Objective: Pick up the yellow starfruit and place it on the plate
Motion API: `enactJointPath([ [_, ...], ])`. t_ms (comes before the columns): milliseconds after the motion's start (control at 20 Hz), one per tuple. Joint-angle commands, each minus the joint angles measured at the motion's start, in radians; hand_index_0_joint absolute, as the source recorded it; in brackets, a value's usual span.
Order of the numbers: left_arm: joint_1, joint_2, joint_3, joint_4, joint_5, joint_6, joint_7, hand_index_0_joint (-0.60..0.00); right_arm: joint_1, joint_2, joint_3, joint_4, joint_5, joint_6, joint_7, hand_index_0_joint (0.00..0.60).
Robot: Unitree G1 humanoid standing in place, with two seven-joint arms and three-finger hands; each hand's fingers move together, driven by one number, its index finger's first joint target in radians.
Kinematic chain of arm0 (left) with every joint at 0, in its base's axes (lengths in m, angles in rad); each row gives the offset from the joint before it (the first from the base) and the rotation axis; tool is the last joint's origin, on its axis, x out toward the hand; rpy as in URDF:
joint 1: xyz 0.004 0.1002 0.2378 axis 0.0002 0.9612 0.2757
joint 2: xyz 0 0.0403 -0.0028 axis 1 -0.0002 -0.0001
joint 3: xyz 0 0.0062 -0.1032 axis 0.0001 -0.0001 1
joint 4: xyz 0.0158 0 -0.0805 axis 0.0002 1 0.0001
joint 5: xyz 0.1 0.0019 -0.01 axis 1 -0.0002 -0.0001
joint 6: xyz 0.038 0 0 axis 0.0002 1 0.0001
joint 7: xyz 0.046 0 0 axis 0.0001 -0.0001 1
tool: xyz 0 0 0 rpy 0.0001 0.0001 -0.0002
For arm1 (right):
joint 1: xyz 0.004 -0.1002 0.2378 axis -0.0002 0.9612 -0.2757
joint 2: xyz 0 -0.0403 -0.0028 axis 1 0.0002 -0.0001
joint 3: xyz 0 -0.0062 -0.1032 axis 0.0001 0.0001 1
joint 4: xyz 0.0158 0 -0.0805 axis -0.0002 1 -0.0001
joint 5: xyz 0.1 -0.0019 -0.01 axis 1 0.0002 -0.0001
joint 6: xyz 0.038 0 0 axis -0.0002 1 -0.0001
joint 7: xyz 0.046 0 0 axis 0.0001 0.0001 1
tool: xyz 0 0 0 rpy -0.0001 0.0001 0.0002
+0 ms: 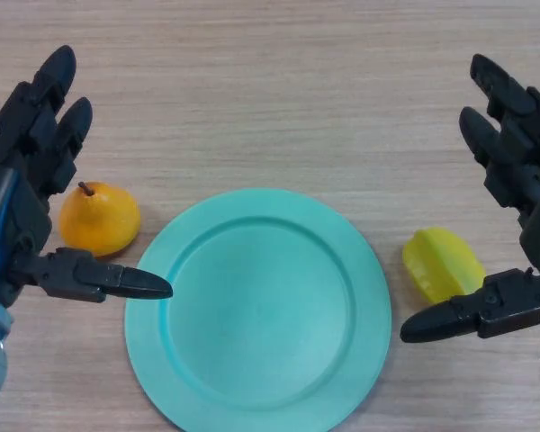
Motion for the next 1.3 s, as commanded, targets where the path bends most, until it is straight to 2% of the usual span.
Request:
enactJointPath([
  [50,-0.019,0.040,0.047,-0.078,-0.005,-0.145,-0.019,0.000,-0.011,-0.022,-0.047,-0.058,-0.032,-0.101,0.012,0.000],
  [400,-0.023,0.046,0.060,-0.090,-0.018,-0.113,-0.024,0.000,-0.010,-0.019,-0.058,-0.046,-0.037,-0.102,0.011,0.000],
  [800,0.001,0.032,0.063,-0.087,0.021,-0.145,-0.002,0.000,-0.027,-0.016,-0.060,0.179,-0.058,-0.269,-0.047,0.000],
  [950,0.005,0.038,0.081,-0.114,-0.009,-0.107,-0.016,0.000,-0.025,-0.023,-0.045,0.338,-0.195,-0.434,-0.056,0.000],
  [1050,0.022,0.035,0.089,-0.128,-0.019,-0.078,-0.041,0.000,-0.031,-0.024,-0.041,0.433,-0.234,-0.514,-0.075,0.000],
  [1300,0.032,0.036,0.108,-0.142,-0.021,-0.065,-0.066,0.000,-0.045,-0.019,-0.005,0.624,-0.292,-0.597,-0.106,0.000],
])
